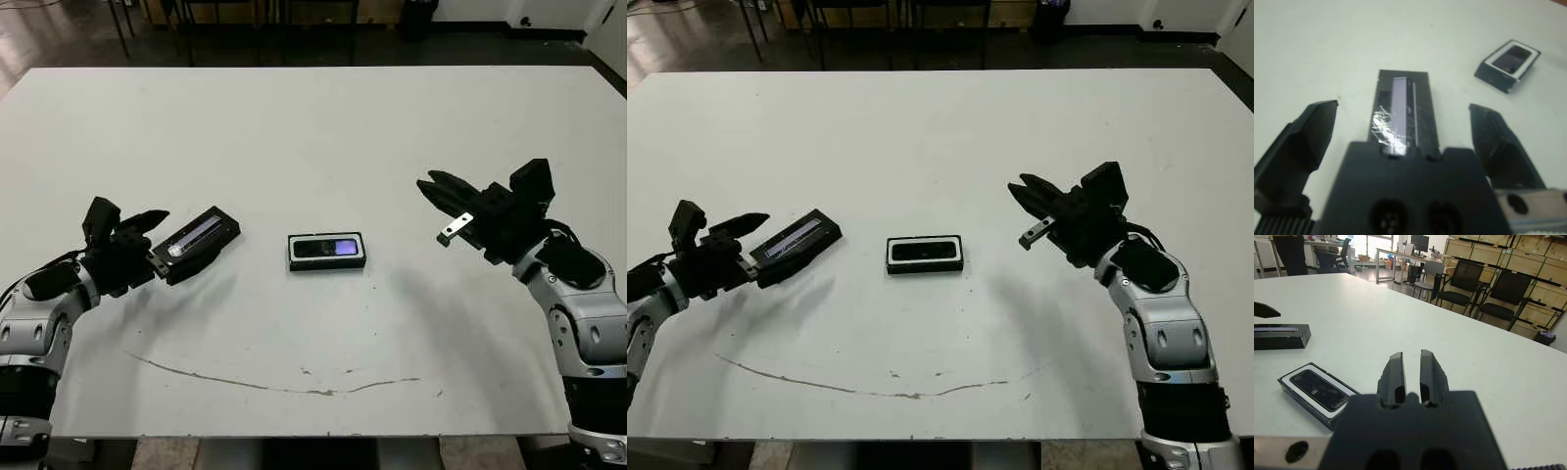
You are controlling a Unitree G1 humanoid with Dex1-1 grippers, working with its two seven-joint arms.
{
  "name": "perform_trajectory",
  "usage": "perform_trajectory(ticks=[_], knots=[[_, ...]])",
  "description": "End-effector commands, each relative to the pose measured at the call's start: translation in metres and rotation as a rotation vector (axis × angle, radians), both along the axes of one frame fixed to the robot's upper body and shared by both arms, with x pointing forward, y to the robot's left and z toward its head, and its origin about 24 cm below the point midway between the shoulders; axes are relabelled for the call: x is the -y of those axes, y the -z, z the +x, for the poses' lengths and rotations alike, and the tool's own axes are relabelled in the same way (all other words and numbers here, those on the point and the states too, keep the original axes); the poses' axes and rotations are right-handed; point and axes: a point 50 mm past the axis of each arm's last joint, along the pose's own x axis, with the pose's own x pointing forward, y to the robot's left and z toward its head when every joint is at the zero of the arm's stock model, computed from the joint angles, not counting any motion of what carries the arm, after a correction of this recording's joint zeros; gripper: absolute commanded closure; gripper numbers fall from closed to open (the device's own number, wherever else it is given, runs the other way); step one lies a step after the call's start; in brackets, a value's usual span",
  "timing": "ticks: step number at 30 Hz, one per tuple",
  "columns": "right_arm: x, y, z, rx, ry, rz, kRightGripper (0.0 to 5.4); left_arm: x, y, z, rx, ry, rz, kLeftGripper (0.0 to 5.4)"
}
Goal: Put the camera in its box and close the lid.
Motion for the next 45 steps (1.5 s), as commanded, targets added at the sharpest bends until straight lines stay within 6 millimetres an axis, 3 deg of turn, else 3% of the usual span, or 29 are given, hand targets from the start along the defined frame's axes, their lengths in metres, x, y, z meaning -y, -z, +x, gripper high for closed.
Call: perform_trajectory(ticks=[1, 12, 26, 29, 41, 45], knots=[[0.004, 0.008, -0.002, -0.036, 0.013, -0.008, 5.40, -0.006, 0.004, -0.003, -0.023, 0.025, 0.068, 0.01], [0.006, 0.009, -0.003, -0.036, 0.012, -0.007, 5.40, -0.016, 0.018, -0.006, -0.115, -0.038, -0.007, 0.01], [0.007, 0.010, -0.004, -0.033, -0.005, -0.007, 5.40, -0.016, 0.025, -0.008, -0.071, -0.064, 0.005, 0.01], [0.007, 0.010, -0.004, -0.037, -0.005, 0.001, 5.40, -0.013, 0.026, -0.009, -0.047, -0.094, 0.018, 0.41], [0.006, 0.012, -0.004, -0.051, -0.020, 0.011, 5.40, -0.004, 0.025, -0.012, -0.020, -0.116, -0.026, 3.30], [0.006, 0.011, -0.005, -0.048, -0.014, 0.008, 5.40, -0.004, 0.021, -0.011, -0.005, -0.062, -0.007, 3.83]])
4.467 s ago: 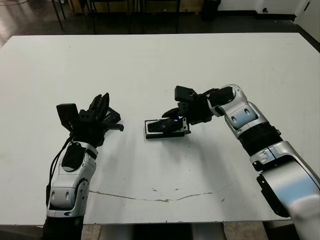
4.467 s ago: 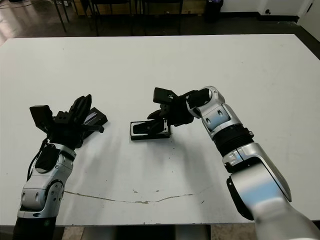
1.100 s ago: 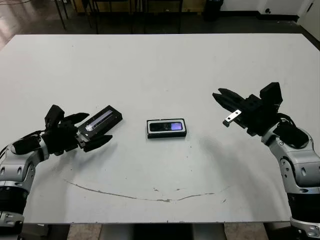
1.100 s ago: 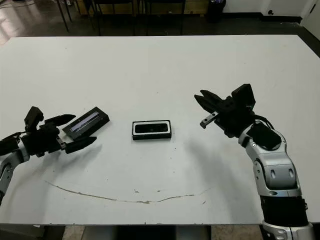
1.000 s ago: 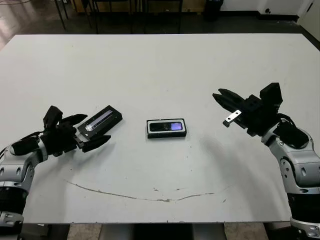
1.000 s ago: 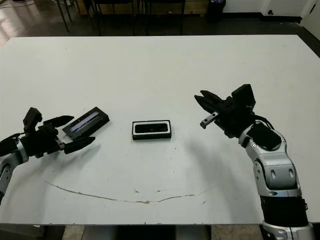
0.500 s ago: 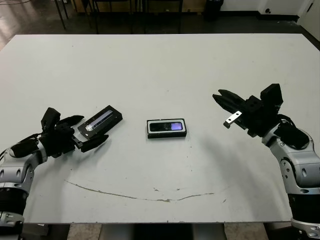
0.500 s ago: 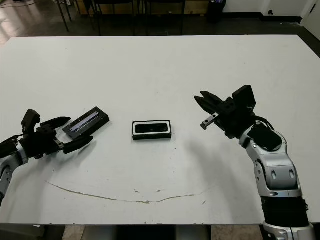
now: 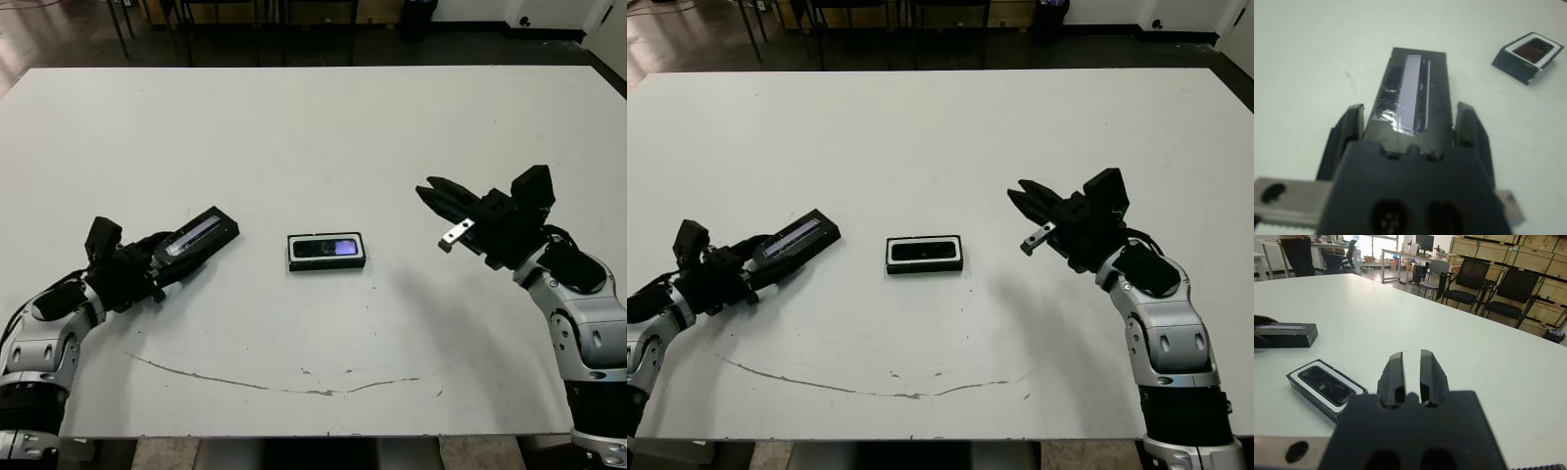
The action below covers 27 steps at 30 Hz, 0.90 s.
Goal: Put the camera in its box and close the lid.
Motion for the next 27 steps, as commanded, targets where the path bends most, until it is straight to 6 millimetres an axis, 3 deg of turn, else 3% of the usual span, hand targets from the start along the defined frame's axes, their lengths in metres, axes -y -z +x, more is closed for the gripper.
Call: perform_trajectory(ticks=[1, 8, 19, 27], knots=[[0.004, 0.006, -0.003, -0.031, 0.009, -0.011, 5.40, -0.003, 0.001, -0.002, -0.014, 0.036, 0.039, 3.84], [0.004, 0.007, -0.003, -0.036, 0.011, -0.013, 5.40, -0.001, -0.017, 0.002, 0.049, 0.104, 0.073, 3.84], [0.004, 0.007, -0.003, -0.043, 0.010, 0.001, 5.40, 0.020, -0.077, 0.030, 0.191, 0.249, 0.052, 3.84], [0.005, 0.006, -0.003, -0.028, 0.000, -0.003, 5.40, 0.048, -0.075, 0.050, 0.064, 0.479, 0.103, 3.84]])
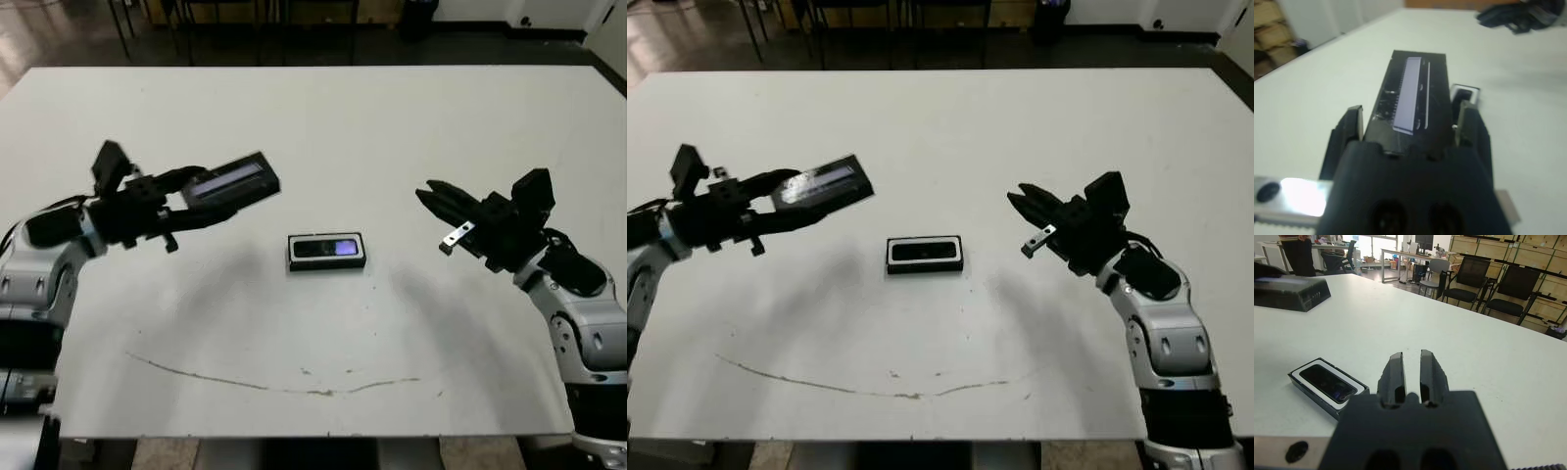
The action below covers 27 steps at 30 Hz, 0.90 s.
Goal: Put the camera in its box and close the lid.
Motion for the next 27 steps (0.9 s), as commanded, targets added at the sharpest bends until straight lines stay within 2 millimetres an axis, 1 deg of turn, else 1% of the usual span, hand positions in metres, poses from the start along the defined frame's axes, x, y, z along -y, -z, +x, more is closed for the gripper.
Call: perform_trajectory(ticks=[1, 7, 9, 14, 27], knots=[[0.005, 0.003, -0.001, -0.016, -0.002, -0.014, 5.40, 0.008, 0.009, 0.006, -0.078, 0.056, 0.059, 3.84], [0.007, 0.005, -0.001, -0.032, -0.001, 0.007, 5.40, 0.024, 0.022, 0.014, -0.188, 0.165, 0.053, 3.84], [0.007, 0.006, -0.002, -0.039, 0.005, 0.002, 5.40, 0.028, 0.025, 0.015, -0.196, 0.187, 0.061, 3.84], [0.007, 0.007, -0.001, -0.034, -0.001, -0.006, 5.40, 0.031, 0.029, 0.016, -0.194, 0.196, 0.086, 3.84], [0.005, 0.012, -0.002, -0.049, -0.017, -0.002, 5.40, 0.041, 0.045, 0.023, -0.197, 0.164, 0.039, 3.84]])
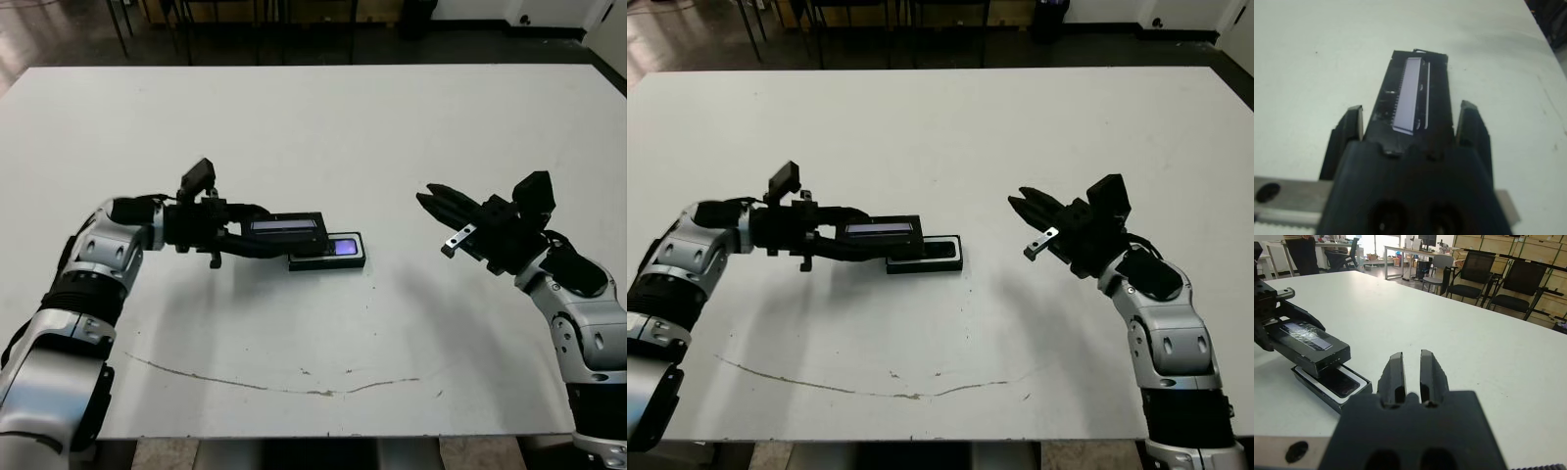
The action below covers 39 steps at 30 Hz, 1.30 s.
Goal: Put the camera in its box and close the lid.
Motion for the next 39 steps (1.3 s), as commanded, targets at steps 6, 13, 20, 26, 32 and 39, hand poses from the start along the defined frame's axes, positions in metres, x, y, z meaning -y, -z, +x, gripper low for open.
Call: perform_trajectory(ticks=[6, 13, 20, 26, 32, 39], knots=[[0.004, 0.009, -0.002, -0.025, 0.002, -0.008, 5.40, 0.006, 0.008, 0.002, -0.023, -0.011, -0.009, 3.84], [0.004, 0.009, -0.003, -0.025, -0.015, 0.006, 5.40, 0.013, 0.013, 0.003, -0.044, 0.034, 0.029, 3.84], [0.005, 0.007, -0.004, -0.024, 0.001, 0.000, 5.40, 0.018, 0.014, 0.005, -0.104, 0.085, 0.065, 3.84], [0.005, 0.008, -0.005, -0.023, 0.000, 0.000, 5.40, 0.022, 0.015, 0.004, -0.105, 0.103, 0.073, 3.84], [0.006, 0.008, -0.005, -0.027, 0.004, 0.002, 5.40, 0.030, 0.017, 0.003, -0.106, 0.115, 0.071, 3.84], [0.007, 0.009, -0.006, -0.023, 0.014, 0.000, 5.40, 0.040, 0.028, 0.000, -0.127, 0.114, 0.090, 3.84]])
